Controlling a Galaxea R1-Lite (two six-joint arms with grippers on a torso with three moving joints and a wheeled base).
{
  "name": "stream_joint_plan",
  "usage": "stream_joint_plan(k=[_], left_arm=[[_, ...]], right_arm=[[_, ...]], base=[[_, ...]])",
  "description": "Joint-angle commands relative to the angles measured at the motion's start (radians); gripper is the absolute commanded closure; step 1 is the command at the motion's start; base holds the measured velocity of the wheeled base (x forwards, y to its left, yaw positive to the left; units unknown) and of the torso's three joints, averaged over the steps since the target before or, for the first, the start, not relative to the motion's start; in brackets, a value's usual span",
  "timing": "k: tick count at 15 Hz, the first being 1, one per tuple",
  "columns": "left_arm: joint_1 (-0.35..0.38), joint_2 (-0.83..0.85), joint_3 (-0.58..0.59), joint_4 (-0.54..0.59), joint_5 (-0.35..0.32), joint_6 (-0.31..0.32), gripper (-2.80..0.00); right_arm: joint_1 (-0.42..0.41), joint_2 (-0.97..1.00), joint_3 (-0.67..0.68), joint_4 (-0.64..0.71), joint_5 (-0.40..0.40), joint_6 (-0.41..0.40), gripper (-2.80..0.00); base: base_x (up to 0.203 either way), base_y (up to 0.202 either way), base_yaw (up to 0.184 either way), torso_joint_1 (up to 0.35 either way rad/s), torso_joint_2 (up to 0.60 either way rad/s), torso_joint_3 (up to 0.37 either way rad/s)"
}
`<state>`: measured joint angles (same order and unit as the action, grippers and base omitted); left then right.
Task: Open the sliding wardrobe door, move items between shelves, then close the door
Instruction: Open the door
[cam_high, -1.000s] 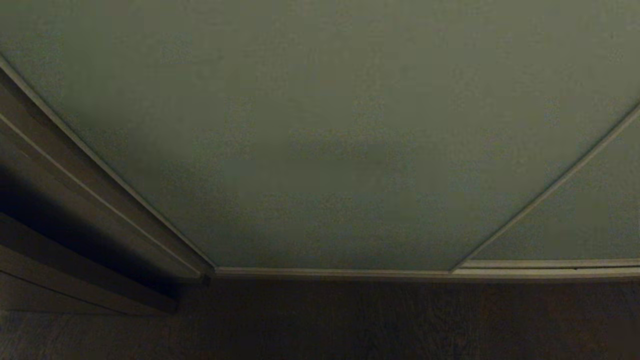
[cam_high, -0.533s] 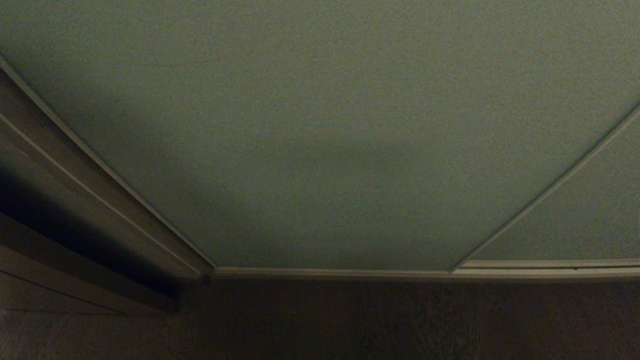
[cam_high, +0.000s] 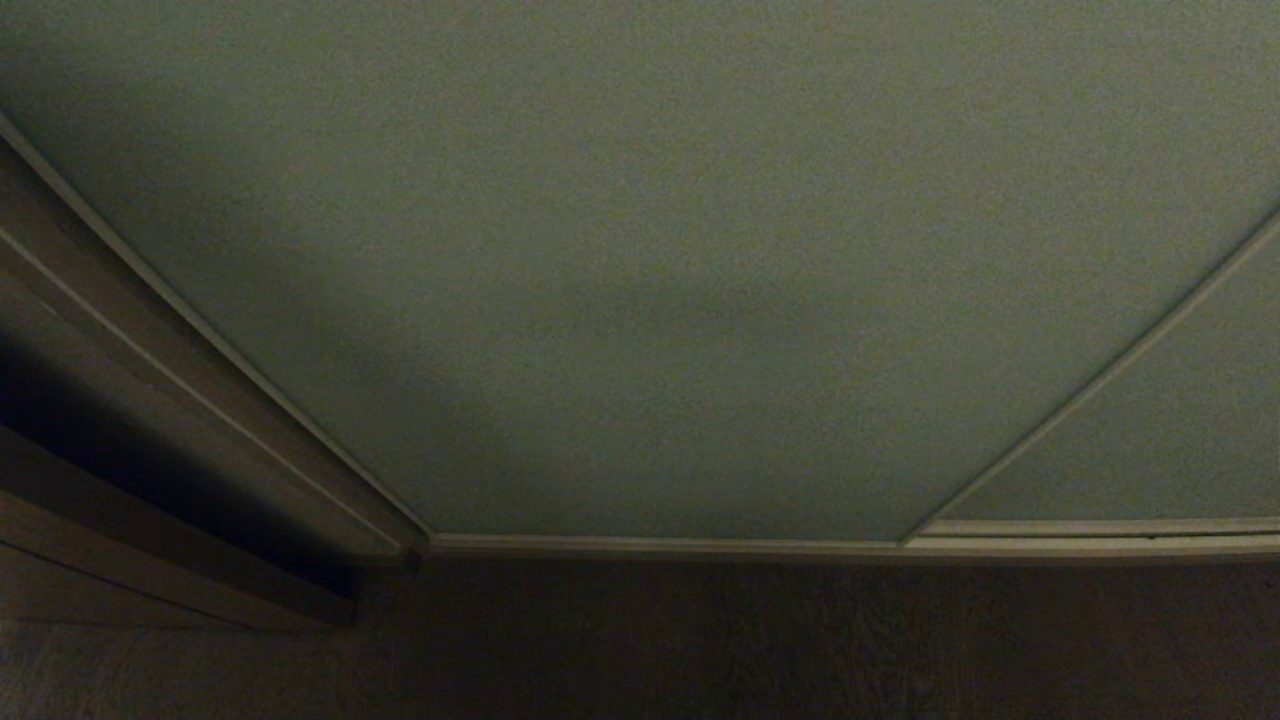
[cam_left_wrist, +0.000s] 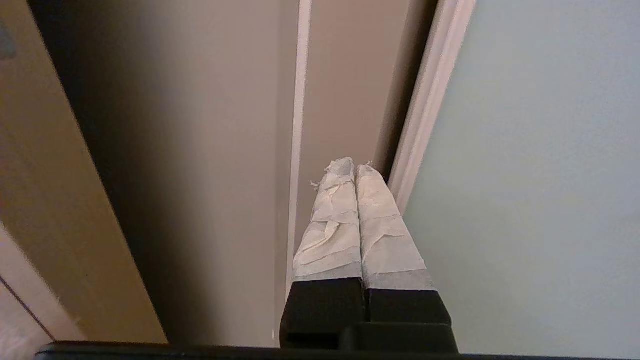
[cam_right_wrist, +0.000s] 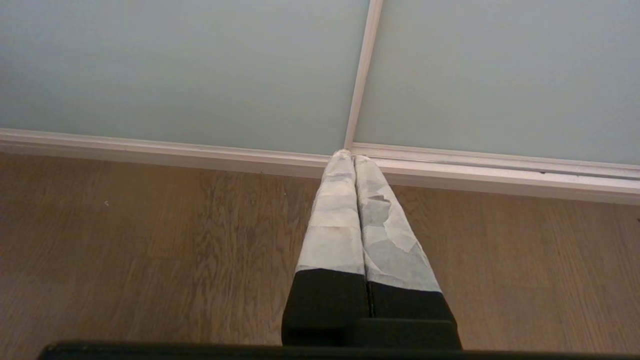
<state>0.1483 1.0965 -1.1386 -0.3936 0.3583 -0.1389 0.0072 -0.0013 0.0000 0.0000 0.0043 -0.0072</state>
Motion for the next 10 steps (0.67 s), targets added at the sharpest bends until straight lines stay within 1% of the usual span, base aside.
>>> stream_joint_plan(k=[1, 8, 10], left_arm=[[0.012, 0.035, -0.024, 0.001, 0.003, -0.002, 0.0], [0.016, 0.119, -0.101, -0.008, 0.0, 0.011, 0.0], [0.017, 0.128, -0.104, -0.004, -0.037, 0.006, 0.0]], right_arm=[[0.0, -0.002, 0.0, 0.0, 0.0, 0.0, 0.0], [0.0, -0.002, 0.0, 0.0, 0.0, 0.0, 0.0], [0.0, -0.002, 0.0, 0.0, 0.0, 0.0, 0.0]], base=[[0.0, 0.0, 0.0, 0.0, 0.0, 0.0], [0.0, 0.0, 0.0, 0.0, 0.0, 0.0], [0.0, 0.0, 0.0, 0.0, 0.0, 0.0]])
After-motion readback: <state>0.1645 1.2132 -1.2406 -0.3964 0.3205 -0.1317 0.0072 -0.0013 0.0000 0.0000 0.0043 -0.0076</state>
